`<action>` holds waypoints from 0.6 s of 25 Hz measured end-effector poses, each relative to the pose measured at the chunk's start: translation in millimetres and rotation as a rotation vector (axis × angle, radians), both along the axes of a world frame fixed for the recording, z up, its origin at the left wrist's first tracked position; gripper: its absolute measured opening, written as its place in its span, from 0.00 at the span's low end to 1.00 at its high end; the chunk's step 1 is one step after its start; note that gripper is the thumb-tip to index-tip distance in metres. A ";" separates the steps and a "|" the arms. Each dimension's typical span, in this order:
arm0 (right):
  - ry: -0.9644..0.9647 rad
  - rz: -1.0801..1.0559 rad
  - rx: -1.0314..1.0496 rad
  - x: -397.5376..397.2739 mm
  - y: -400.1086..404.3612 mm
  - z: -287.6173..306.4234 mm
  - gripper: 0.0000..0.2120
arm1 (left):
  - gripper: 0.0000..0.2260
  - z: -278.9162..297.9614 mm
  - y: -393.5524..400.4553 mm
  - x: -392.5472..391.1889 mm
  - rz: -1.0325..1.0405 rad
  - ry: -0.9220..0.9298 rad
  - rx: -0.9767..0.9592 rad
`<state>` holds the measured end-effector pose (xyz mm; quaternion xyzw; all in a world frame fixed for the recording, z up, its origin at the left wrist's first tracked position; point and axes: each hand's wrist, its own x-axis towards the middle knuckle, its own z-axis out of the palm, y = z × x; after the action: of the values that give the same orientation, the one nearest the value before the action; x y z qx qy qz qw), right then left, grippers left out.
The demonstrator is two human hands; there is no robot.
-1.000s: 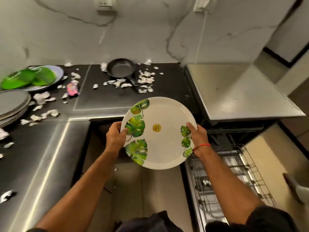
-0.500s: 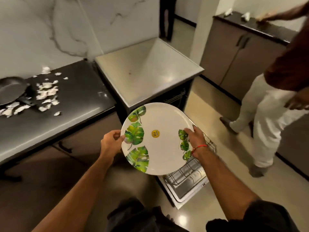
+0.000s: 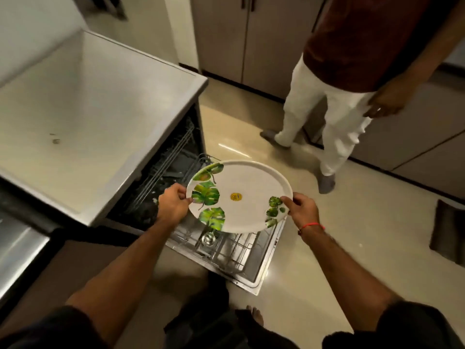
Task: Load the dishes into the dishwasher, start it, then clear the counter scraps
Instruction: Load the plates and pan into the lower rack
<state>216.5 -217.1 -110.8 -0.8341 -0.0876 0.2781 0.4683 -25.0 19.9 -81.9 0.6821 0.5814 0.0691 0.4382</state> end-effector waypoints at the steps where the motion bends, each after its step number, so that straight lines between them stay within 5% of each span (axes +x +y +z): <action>1: -0.027 -0.022 -0.030 11.4 4.4 -8.2 0.06 | 0.11 -9.7 15.0 20.5 -0.045 0.006 0.007; 6: -0.112 -0.095 -0.107 55.6 29.8 -64.7 0.09 | 0.17 -81.5 67.9 108.4 -0.146 0.003 0.046; 15: -0.251 -0.197 -0.133 114.8 60.1 -270.8 0.10 | 0.19 -315.8 106.0 205.1 -0.170 -0.007 0.074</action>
<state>331.4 -157.0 -381.6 -0.8960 -0.0445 0.1295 0.4225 180.0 125.9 -397.7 0.7446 0.5169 0.0554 0.4188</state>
